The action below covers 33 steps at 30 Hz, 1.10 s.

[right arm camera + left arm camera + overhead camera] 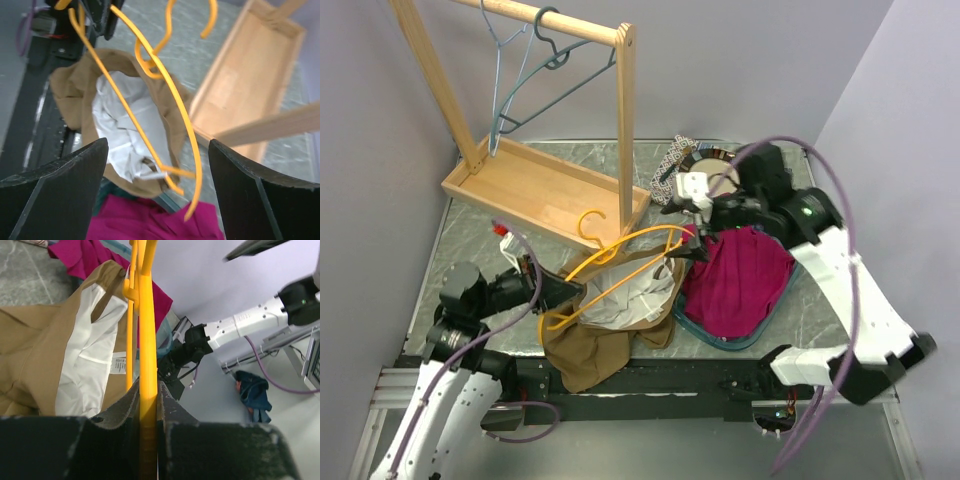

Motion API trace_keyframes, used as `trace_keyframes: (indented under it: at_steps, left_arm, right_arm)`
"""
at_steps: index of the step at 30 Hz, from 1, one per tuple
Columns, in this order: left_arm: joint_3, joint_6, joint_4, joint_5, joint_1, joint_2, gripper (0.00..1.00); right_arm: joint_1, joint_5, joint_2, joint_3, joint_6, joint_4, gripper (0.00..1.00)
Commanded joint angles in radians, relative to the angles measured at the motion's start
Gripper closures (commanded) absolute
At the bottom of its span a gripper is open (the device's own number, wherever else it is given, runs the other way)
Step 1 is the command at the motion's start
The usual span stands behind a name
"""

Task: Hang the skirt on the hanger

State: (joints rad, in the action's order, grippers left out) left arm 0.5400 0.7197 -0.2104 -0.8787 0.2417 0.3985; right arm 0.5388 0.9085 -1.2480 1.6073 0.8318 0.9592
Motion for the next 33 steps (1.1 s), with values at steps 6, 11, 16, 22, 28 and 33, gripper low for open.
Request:
trace_keyframes:
  at_steps: [6, 11, 16, 22, 28, 33]
  left_arm:
    - [0.164, -0.175, 0.106, -0.138, 0.022, 0.171, 0.99]
    - [0.207, -0.239, 0.074, -0.111, 0.085, 0.233, 0.99]
    - [0.228, -0.259, 0.1, -0.088, 0.139, 0.284, 0.99]
    - [0.276, -0.292, 0.1, -0.059, 0.182, 0.341, 0.99]
    - [0.278, -0.299, 0.098, -0.026, 0.196, 0.346, 0.99]
    - [0.258, -0.29, 0.068, 0.11, 0.196, 0.309, 0.94]
  right_arm:
    - [0.122, -0.022, -0.133, 0.046, -0.068, 0.042, 0.13]
    - [0.122, -0.042, -0.134, 0.077, -0.103, 0.03, 0.16]
    - [0.139, 0.013, -0.159, 0.066, -0.115, 0.061, 0.22]
    - [0.179, 0.101, -0.225, 0.063, -0.097, 0.165, 0.55]
    - [0.178, 0.055, -0.176, 0.02, -0.151, 0.147, 1.0]
    - [0.13, -0.013, -0.082, -0.079, -0.264, 0.037, 1.0]
